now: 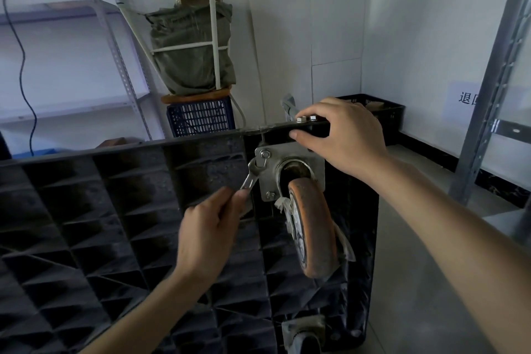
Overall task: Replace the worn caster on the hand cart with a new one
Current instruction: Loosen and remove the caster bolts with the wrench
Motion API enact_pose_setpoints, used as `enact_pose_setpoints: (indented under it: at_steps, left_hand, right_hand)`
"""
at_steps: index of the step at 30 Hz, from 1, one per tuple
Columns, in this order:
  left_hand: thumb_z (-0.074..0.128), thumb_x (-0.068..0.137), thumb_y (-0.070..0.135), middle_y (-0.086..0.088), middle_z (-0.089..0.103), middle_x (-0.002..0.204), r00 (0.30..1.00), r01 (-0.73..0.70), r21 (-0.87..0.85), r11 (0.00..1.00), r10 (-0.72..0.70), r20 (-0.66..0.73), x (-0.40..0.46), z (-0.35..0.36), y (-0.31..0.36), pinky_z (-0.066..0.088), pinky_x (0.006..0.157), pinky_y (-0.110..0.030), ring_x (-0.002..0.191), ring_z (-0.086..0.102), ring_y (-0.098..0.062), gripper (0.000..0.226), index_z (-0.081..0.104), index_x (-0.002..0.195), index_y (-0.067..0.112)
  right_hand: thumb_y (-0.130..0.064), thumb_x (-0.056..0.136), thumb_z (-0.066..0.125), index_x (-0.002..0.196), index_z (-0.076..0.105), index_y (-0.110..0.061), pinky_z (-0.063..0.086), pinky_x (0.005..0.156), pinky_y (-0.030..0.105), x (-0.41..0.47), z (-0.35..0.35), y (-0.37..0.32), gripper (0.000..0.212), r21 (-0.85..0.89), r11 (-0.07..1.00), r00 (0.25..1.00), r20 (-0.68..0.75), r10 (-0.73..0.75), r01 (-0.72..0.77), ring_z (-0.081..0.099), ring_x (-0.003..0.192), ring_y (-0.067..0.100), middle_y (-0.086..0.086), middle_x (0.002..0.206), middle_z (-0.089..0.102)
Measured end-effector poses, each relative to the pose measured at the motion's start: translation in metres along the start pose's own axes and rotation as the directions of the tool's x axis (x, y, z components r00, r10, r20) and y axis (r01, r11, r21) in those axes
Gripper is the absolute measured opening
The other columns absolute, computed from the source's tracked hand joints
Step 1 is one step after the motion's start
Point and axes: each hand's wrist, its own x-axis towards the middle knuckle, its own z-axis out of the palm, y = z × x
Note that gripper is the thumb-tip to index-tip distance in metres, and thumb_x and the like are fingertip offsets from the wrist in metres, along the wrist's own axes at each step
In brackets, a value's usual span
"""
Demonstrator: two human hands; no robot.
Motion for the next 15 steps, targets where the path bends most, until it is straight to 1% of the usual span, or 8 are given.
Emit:
enact_pose_setpoints:
  at_steps: [2, 3, 5, 7, 9, 12, 13, 15]
  left_hand:
    - [0.042, 0.095, 0.067, 0.008, 0.056, 0.057, 0.999, -0.043, 0.168, 0.985, 0.044, 0.0, 0.009, -0.016, 0.003, 0.048, 0.05, -0.037, 0.053, 0.056, -0.02, 0.048, 0.05, 0.072, 0.027]
    - [0.043, 0.094, 0.066, 0.012, 0.057, 0.059, 0.998, -0.063, 0.238, 0.969, 0.064, 0.005, 0.015, -0.023, 0.004, 0.044, 0.05, -0.032, 0.053, 0.054, -0.015, 0.044, 0.049, 0.07, 0.03]
    - [0.047, 0.094, 0.062, 0.01, 0.056, 0.058, 0.995, -0.101, 0.344, 0.933, 0.098, 0.027, 0.027, -0.037, 0.011, 0.036, 0.049, -0.027, 0.052, 0.05, -0.007, 0.042, 0.051, 0.071, 0.027]
    - [0.051, 0.094, 0.06, 0.008, 0.053, 0.053, 0.986, -0.166, 0.45, 0.878, 0.158, 0.055, 0.04, -0.049, 0.017, 0.031, 0.048, -0.025, 0.052, 0.048, -0.004, 0.042, 0.054, 0.072, 0.024]
    - [0.053, 0.094, 0.06, 0.009, 0.051, 0.051, 0.97, -0.238, 0.513, 0.825, 0.225, 0.089, 0.051, -0.057, 0.023, 0.028, 0.046, -0.025, 0.05, 0.048, -0.006, 0.042, 0.055, 0.071, 0.025]
    - [0.052, 0.094, 0.061, 0.01, 0.048, 0.049, 0.942, -0.331, 0.571, 0.751, 0.295, 0.159, 0.064, -0.063, 0.031, 0.028, 0.044, -0.025, 0.048, 0.045, -0.004, 0.043, 0.057, 0.07, 0.026]
    - [0.051, 0.093, 0.062, 0.011, 0.047, 0.049, 0.936, -0.35, 0.586, 0.731, 0.304, 0.18, 0.068, -0.064, 0.033, 0.03, 0.045, -0.025, 0.047, 0.044, -0.003, 0.042, 0.058, 0.071, 0.027]
    - [0.048, 0.092, 0.065, 0.012, 0.048, 0.05, 0.928, -0.373, 0.604, 0.704, 0.298, 0.225, 0.076, -0.068, 0.039, 0.034, 0.047, -0.025, 0.048, 0.045, -0.002, 0.042, 0.061, 0.074, 0.03]
  right_hand:
    - [-0.058, 0.086, 0.07, 0.106, 0.073, -0.038, 0.029, 0.067, 0.013, 0.0, 0.0, 0.0, 0.028, -0.002, 1.0, 1.0, 0.001, 0.0, 0.0, 0.055, 0.088, 0.004, -0.018, 0.095, 0.064]
    - [-0.058, 0.086, 0.07, 0.106, 0.073, -0.038, 0.03, 0.067, 0.014, 0.0, 0.0, 0.0, 0.028, -0.002, 1.0, 1.0, 0.001, 0.001, 0.0, 0.056, 0.088, 0.004, -0.017, 0.095, 0.065]
    - [-0.058, 0.086, 0.07, 0.106, 0.073, -0.038, 0.03, 0.067, 0.016, 0.0, 0.0, 0.001, 0.028, -0.001, 1.0, 1.0, 0.001, 0.0, 0.0, 0.057, 0.089, 0.004, -0.017, 0.096, 0.065]
    - [-0.057, 0.086, 0.07, 0.106, 0.073, -0.038, 0.03, 0.067, 0.014, 0.0, 0.0, 0.001, 0.028, -0.001, 1.0, 1.0, 0.002, 0.0, 0.0, 0.056, 0.089, 0.004, -0.018, 0.096, 0.065]
    - [-0.058, 0.086, 0.07, 0.107, 0.072, -0.038, 0.03, 0.067, 0.014, 0.0, 0.0, 0.0, 0.029, -0.005, 1.0, 1.0, 0.002, 0.001, -0.001, 0.055, 0.088, 0.005, -0.018, 0.095, 0.063]
    - [-0.058, 0.086, 0.069, 0.107, 0.072, -0.038, 0.032, 0.067, 0.021, 0.0, 0.0, 0.0, 0.028, -0.009, 1.0, 1.0, 0.009, 0.001, -0.001, 0.056, 0.089, 0.005, -0.018, 0.095, 0.063]
    - [-0.058, 0.087, 0.069, 0.107, 0.072, -0.038, 0.032, 0.067, 0.021, 0.0, 0.0, 0.0, 0.029, -0.009, 1.0, 1.0, 0.011, 0.001, -0.001, 0.056, 0.089, 0.004, -0.018, 0.096, 0.063]
    - [-0.058, 0.087, 0.069, 0.107, 0.072, -0.038, 0.03, 0.066, 0.015, 0.0, 0.0, 0.0, 0.028, -0.012, 1.0, 1.0, 0.011, 0.001, -0.001, 0.055, 0.088, 0.003, -0.019, 0.095, 0.063]
